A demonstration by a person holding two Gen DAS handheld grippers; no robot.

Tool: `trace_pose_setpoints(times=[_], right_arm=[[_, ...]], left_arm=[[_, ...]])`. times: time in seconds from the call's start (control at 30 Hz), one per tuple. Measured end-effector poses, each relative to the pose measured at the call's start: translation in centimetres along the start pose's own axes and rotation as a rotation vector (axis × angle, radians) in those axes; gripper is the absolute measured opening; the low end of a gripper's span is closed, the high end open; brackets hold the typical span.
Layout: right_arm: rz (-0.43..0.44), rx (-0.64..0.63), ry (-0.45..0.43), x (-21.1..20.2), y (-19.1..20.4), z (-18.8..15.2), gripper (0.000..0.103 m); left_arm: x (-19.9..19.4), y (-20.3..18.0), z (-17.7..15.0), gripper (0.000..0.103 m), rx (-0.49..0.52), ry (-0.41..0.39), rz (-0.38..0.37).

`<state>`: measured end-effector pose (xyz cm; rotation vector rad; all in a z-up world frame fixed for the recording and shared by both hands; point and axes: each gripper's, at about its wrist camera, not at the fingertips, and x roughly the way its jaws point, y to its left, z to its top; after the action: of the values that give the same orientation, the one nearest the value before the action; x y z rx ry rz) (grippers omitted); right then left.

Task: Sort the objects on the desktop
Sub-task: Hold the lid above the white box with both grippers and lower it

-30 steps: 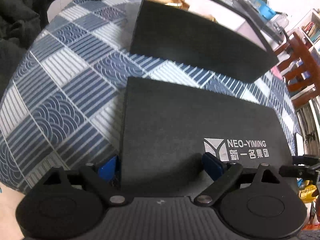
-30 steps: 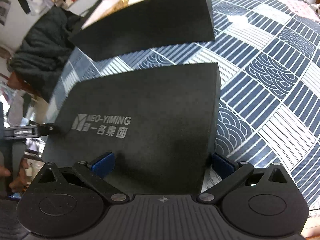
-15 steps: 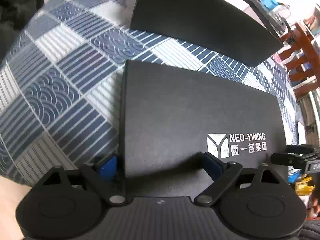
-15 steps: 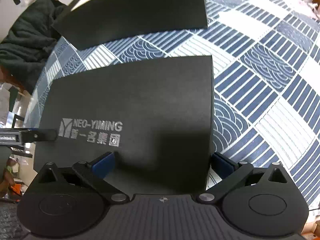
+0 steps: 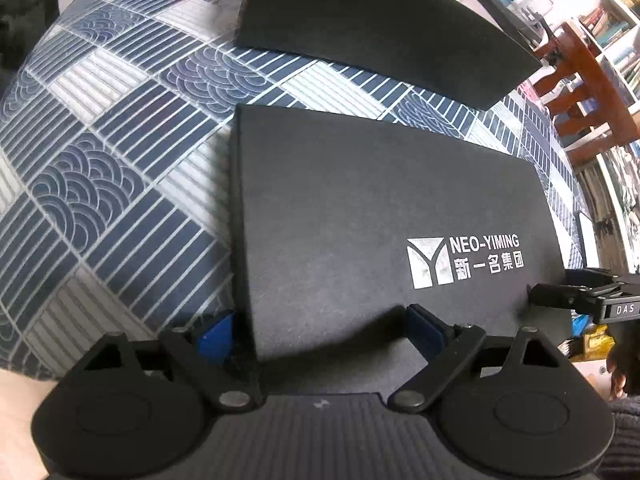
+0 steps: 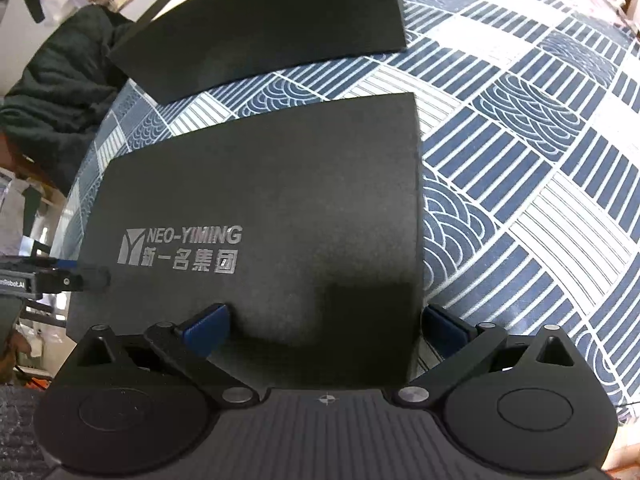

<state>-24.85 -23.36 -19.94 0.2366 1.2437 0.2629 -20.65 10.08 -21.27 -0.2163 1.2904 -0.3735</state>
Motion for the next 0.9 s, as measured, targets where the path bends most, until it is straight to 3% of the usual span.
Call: trace_pose_setpoints(times=[0.47,0.67,0.9], right_arm=[[-0.051,0.007,0.01,-0.1,1.1,-0.2,0.103],[-0.062,-0.03,-0.009,-1.7,1.4,0.0,0.103],[-0.042,-0.034,-0.028,-3.3,1.5,0.6,0.103]], left_arm=[[0.1,-1.2,0.0,0.103,-0.025,0.011,0.062],[-0.7,-1.5,0.0,0.103,-0.059,0.024,0.045],[-2.5,-2.7,1.1,0.103,-0.014,-0.011,0.063]])
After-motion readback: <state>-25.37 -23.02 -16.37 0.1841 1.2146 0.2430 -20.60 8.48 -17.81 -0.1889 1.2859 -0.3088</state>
